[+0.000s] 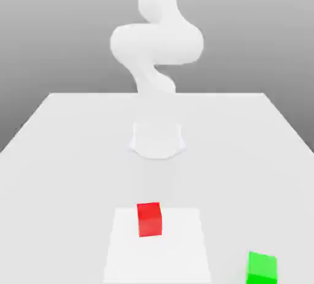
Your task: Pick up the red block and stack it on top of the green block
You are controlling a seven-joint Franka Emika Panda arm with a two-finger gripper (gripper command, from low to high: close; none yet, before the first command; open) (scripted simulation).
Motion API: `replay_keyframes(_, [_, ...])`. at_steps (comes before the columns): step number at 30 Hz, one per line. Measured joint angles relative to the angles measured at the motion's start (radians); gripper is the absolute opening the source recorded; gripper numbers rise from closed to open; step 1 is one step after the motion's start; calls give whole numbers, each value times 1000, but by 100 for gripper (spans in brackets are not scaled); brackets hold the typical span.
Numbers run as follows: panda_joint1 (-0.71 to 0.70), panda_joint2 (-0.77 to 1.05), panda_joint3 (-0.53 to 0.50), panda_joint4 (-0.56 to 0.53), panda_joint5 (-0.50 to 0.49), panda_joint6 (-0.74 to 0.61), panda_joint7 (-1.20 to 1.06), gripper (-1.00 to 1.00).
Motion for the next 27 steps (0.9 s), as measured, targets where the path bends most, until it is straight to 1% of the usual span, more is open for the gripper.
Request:
replay_keyframes(4, [24,144,-36,-103,19,94,-51,0])
replay_keyframes(11, [47,394,-67,-279,42,256,-132,0])
replay_keyframes(15, [52,553,-77,-388,29,361,-163,0])
replay_keyframes(17, [46,638,-78,-446,2,418,-165,0])
replay_keyframes(20, [42,747,-77,-467,-4,503,-174,0])
replay_keyframes(25, [6,926,-27,-448,54,655,-218,0])
replay_keyframes(26, [-1,946,-19,-445,59,671,-221,-100])
replay_keyframes(27, [-1,946,-19,-445,59,671,-221,-100])
